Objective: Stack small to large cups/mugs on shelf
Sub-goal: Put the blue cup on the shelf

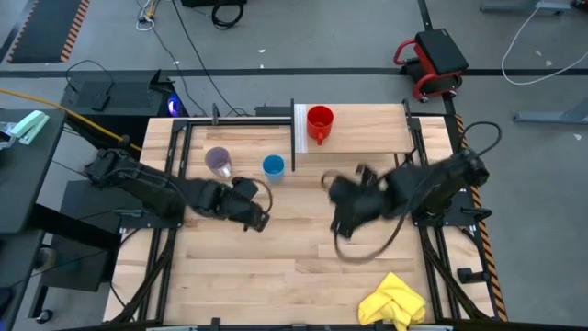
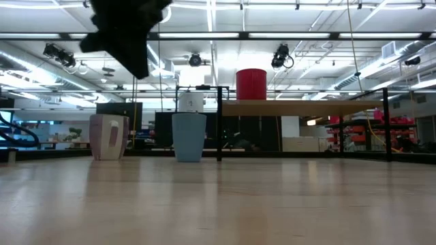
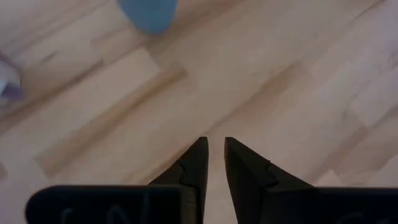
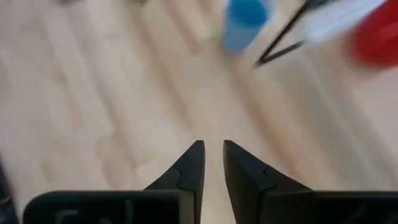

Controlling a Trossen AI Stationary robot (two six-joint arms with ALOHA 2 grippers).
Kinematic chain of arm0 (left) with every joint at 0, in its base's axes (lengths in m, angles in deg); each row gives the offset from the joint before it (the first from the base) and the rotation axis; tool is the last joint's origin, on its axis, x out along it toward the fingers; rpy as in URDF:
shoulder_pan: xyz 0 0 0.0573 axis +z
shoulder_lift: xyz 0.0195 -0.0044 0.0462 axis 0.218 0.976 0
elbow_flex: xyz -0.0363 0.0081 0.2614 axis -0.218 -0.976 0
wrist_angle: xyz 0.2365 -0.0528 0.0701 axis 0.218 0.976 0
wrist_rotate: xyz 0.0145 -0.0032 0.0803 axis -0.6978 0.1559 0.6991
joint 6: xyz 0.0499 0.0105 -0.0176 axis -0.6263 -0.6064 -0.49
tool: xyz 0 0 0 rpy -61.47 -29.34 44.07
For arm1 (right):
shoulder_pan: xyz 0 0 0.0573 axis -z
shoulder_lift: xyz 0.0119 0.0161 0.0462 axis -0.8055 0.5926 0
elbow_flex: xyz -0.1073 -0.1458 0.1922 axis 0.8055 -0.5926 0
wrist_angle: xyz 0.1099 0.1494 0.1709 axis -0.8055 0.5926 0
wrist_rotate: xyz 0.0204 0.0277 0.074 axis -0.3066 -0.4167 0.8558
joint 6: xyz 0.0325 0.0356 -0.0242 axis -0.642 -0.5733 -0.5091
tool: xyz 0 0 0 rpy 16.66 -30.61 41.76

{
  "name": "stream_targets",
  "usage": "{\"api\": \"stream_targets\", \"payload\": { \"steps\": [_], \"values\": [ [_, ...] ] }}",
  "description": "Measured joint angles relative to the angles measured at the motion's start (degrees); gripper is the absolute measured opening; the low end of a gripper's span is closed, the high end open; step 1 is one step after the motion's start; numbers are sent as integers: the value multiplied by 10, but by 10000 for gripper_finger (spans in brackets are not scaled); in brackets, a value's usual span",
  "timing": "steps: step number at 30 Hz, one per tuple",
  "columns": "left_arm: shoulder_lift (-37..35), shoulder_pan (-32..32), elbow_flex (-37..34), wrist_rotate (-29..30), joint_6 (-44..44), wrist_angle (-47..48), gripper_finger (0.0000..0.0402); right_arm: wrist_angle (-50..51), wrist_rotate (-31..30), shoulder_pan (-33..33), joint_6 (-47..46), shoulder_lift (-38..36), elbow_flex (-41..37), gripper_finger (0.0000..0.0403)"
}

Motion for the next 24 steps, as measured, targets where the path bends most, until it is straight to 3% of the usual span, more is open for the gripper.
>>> {"api": "stream_targets", "payload": {
  "steps": [8,14,19,24],
  "values": [
    [0,144,22,-58,-127,7,53,-150,74,-39,-109,1,-209,59],
    [0,252,56,-84,-219,6,50,-309,97,-35,-115,1,-318,59],
    [2,355,58,-177,-269,6,52,-481,145,-8,-91,1,-401,59],
    [15,431,57,-262,-294,-9,51,-520,142,27,-97,1,-427,59]
  ]
}}
